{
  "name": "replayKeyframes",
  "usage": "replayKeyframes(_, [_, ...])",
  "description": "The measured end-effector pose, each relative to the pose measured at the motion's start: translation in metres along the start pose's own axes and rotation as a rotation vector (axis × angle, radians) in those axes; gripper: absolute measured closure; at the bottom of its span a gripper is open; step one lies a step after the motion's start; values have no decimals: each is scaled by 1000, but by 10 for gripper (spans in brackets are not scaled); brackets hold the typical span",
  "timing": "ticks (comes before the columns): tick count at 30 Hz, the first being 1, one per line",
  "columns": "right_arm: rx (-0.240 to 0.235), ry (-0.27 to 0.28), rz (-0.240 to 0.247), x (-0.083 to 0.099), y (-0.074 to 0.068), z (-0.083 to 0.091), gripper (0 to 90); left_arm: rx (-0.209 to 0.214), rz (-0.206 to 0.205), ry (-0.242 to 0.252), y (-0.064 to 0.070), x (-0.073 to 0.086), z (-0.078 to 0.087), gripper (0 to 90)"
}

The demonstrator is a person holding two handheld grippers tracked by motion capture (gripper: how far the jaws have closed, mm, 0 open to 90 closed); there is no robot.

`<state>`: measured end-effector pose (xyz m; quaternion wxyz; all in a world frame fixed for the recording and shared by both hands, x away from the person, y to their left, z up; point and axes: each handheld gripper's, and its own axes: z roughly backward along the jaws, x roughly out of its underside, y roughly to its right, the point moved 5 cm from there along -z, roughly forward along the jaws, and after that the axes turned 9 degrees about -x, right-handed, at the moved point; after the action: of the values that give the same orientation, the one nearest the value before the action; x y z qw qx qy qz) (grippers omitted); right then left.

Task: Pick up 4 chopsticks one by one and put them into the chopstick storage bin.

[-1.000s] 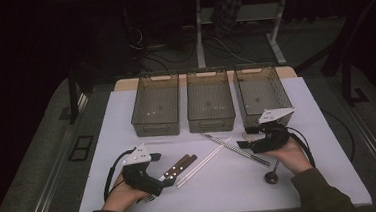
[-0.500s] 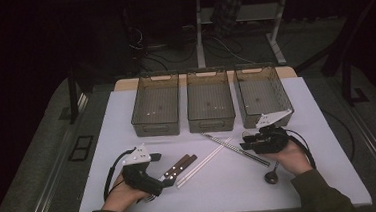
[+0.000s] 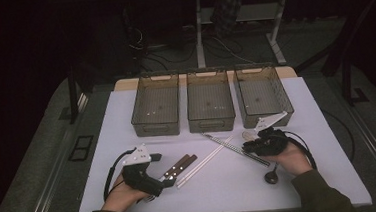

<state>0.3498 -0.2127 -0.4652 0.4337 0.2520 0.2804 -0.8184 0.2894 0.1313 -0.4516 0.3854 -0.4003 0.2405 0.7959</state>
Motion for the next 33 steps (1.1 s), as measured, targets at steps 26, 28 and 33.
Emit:
replayKeyframes(26, [-2,-37,8,5,1,-4,810,5,-5,-5,1,0,-1,0])
replayKeyframes(28, [-4,-36,5,5,1,-4,810,5,-3,-5,1,0,-1,0])
replayKeyframes(33, [2,-47,9,6,2,-4,810,4,-3,-3,1,0,0,0])
